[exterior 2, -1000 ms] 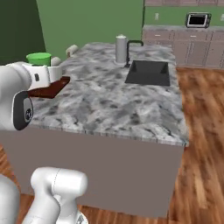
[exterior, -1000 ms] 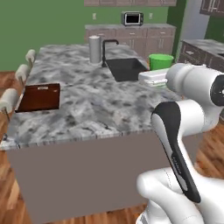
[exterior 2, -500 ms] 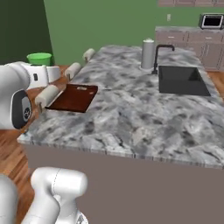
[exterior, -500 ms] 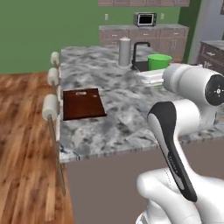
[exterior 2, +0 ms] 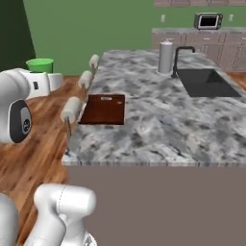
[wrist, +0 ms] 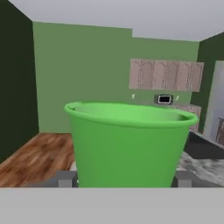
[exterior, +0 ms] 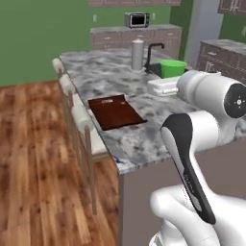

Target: There is a tray on the dining counter. Grab the cup, mug, and pitcher and place them on the tray. The pitcher may be placed next to the tray if it cannot fit the tray.

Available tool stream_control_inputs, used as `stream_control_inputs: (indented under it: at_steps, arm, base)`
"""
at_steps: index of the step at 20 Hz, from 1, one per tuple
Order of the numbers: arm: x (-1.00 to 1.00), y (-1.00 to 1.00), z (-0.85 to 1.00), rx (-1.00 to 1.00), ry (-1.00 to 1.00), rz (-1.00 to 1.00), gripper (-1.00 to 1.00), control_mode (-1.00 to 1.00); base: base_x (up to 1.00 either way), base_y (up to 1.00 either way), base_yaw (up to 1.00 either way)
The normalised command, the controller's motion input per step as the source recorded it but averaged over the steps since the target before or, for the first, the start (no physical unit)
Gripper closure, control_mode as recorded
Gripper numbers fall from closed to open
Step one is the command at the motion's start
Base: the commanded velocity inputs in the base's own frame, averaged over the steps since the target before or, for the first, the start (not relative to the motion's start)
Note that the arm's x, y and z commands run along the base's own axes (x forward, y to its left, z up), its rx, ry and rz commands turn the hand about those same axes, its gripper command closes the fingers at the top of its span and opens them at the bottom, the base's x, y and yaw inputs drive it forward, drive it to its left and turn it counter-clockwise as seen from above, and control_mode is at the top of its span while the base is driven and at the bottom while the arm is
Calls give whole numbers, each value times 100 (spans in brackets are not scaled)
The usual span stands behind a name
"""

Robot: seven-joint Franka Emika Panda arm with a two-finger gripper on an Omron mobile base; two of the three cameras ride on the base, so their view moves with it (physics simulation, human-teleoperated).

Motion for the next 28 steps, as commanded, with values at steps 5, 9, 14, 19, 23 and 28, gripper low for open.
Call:
stream_control_inputs:
  at_steps: [5, 9, 14, 19, 23, 28]
  arm:
    - [0, 0, 0, 0, 0, 0, 100, 100]
    - [0, 0, 0, 0, 0, 0, 100, 100]
    - [0, 0, 0, 0, 0, 0, 100, 100]
    - [0, 0, 0, 0, 0, 0, 100, 100]
    - [0, 0, 0, 0, 0, 0, 100, 100]
    - [0, 0, 0, 0, 0, 0, 100, 100]
  base:
    - [3, 94, -67]
    - [6, 83, -76]
    - [10, 99, -62]
    - [55, 100, -39]
    - [63, 100, -44]
    - [37, 100, -39]
